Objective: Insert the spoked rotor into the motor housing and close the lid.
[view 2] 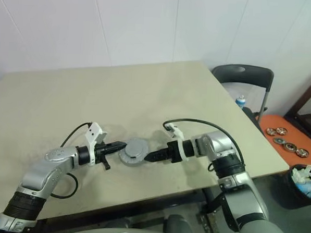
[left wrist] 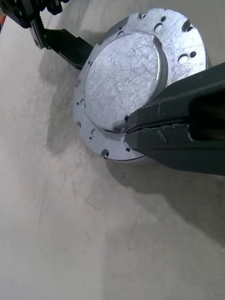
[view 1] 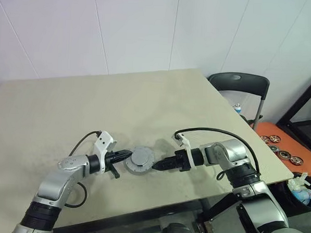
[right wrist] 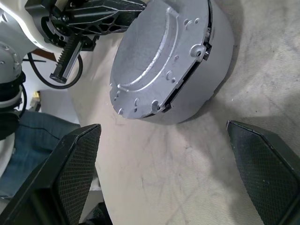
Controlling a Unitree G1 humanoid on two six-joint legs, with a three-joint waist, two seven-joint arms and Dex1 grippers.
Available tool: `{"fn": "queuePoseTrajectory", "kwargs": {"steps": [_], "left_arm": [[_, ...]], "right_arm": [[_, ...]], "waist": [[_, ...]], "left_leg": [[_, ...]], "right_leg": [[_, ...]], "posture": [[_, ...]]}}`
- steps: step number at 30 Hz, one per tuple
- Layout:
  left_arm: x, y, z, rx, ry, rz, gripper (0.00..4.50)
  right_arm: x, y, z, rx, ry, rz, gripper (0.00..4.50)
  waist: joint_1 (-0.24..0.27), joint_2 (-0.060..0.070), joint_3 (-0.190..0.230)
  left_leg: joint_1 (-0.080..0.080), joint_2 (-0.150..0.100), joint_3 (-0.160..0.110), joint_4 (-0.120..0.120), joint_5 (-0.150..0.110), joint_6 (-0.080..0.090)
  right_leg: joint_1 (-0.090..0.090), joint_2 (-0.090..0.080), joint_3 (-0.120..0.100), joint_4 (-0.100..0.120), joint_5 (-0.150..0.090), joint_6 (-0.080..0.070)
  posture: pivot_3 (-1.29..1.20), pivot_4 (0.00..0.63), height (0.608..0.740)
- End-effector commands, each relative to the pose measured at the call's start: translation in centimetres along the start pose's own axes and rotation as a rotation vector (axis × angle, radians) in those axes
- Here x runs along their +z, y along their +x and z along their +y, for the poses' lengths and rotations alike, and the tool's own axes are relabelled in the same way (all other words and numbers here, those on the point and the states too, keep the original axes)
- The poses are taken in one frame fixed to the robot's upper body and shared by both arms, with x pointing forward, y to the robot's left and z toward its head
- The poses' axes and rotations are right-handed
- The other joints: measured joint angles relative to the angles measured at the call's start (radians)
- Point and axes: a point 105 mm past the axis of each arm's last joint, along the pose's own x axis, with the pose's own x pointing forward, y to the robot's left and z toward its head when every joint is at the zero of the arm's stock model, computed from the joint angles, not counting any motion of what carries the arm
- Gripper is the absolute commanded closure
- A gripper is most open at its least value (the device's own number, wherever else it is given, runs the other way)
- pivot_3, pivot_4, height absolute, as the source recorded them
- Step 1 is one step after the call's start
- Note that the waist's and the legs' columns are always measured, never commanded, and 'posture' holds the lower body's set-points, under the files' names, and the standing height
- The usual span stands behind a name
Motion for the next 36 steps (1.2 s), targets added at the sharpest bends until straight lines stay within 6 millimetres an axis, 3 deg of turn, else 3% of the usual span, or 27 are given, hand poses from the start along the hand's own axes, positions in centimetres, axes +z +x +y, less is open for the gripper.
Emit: {"fn": "queuePoseTrajectory", "kwargs": {"steps": [1,4,8,13,19,31,34,36], "left_arm": [[0.6,0.0,0.2,0.006,0.028,-0.008,4.50],[0.6,-0.1,0.3,0.008,0.029,-0.010,4.50],[0.7,-0.1,0.5,0.016,0.034,-0.011,4.50],[0.9,-0.1,0.8,0.030,0.047,-0.018,4.50],[1.1,0.0,0.9,0.044,0.049,-0.030,4.50],[1.1,0.0,1.0,0.058,0.050,-0.035,4.50],[1.0,0.0,1.0,0.058,0.048,-0.033,4.50],[0.9,-0.1,1.0,0.059,0.047,-0.032,4.50]], "right_arm": [[0.2,0.6,0.4,0.011,0.092,-0.005,0.02],[0.7,0.5,1.8,0.107,0.195,-0.012,0.02],[0.5,1.0,2.2,0.134,0.265,0.010,0.02],[0.5,3.0,2.9,0.133,0.210,0.050,0.02],[1.9,4.1,2.3,0.104,0.211,-0.004,0.02],[1.9,4.7,1.0,0.037,0.170,-0.020,0.02],[2.0,4.8,0.0,-0.007,0.154,-0.051,0.62],[2.1,5.0,-0.2,-0.020,0.149,-0.065,1.28]], "waist": [[0.000,0.000,0.000],[0.002,0.001,0.001],[0.007,0.002,0.001],[0.001,0.000,0.000],[-0.006,0.000,0.000],[-0.027,0.000,-0.001],[-0.026,0.000,-0.001],[-0.026,0.000,-0.001]], "left_leg": [[0.000,0.000,0.000,0.000,0.000,0.000],[-0.001,0.000,0.000,-0.001,0.000,0.000],[-0.005,0.000,0.000,-0.002,0.000,0.000],[-0.017,0.000,0.001,-0.002,0.000,0.000],[-0.016,0.002,0.002,-0.002,0.001,-0.002],[-0.015,0.002,0.002,-0.001,0.003,-0.005],[-0.014,0.002,0.003,0.000,0.003,-0.005],[-0.012,0.002,0.003,0.000,0.003,-0.006]], "right_leg": [[0.000,0.000,0.000,0.000,0.000,0.000],[-0.002,0.000,0.000,0.001,0.000,0.000],[-0.006,0.000,0.000,0.000,0.000,0.000],[-0.020,-0.001,0.000,0.002,0.001,-0.001],[-0.022,0.000,0.000,0.003,0.002,-0.003],[-0.020,0.001,-0.001,0.004,0.006,-0.003],[-0.018,0.001,-0.001,0.003,0.007,-0.004],[-0.017,0.001,-0.001,0.003,0.007,-0.004]], "posture": [[0.00,0.000,0.740],[0.00,0.000,0.740],[0.00,0.000,0.740],[0.00,0.000,0.740],[0.00,0.000,0.740],[0.00,0.000,0.740],[0.00,0.000,0.740],[0.00,0.000,0.740]]}}
